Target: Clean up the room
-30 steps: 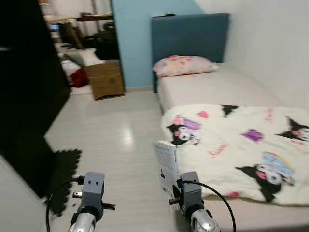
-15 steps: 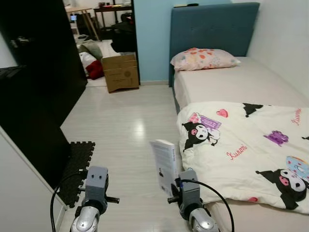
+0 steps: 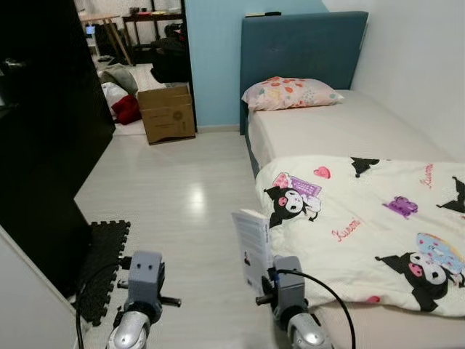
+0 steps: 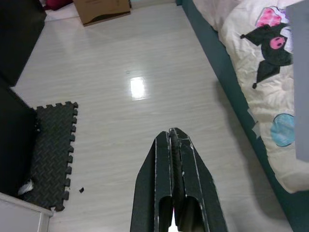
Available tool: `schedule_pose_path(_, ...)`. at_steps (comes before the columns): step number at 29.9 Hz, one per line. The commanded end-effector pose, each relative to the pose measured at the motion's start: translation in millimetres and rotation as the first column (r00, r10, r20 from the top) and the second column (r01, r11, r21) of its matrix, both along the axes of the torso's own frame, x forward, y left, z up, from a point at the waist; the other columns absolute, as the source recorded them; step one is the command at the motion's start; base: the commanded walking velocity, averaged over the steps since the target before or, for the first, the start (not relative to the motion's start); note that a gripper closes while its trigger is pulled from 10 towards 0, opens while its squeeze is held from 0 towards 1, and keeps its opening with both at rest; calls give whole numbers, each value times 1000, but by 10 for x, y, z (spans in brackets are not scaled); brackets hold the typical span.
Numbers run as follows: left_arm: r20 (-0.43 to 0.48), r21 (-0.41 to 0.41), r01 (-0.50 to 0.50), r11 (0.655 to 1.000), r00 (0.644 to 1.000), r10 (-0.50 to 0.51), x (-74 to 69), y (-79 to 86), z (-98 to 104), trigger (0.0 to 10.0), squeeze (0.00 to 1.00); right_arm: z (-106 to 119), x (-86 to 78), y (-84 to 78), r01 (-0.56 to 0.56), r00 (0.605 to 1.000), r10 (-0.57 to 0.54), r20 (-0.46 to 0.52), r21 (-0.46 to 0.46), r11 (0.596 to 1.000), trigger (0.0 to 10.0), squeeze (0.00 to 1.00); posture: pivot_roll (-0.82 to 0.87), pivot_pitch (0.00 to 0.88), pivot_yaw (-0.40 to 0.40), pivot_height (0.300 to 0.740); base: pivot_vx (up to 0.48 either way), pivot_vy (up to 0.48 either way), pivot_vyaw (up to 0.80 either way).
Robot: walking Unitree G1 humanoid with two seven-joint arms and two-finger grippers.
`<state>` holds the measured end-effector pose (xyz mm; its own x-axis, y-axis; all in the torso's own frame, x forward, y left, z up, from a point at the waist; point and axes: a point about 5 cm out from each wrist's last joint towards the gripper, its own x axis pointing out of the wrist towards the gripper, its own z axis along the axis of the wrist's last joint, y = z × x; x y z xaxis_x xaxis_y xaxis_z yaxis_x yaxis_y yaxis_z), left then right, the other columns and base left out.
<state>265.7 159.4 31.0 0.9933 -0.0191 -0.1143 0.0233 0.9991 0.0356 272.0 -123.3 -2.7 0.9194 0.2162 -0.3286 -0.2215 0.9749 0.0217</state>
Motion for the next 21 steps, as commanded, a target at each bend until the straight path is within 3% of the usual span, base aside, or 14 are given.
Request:
schedule_pose_path(1,7,-6,-1,1000,1000,1,6,9,16,10000,0,73,50,12,2,999,-3,43,15,1000,10000,0,30,44,15,740,379,0,0)
schedule_pose_path(21,20,3,-11,1000,1000,11,8,59,38,10000,0,79,68,65,-11,999,10,45,26,1000,10000,0,45,23,10,740,367,0,0)
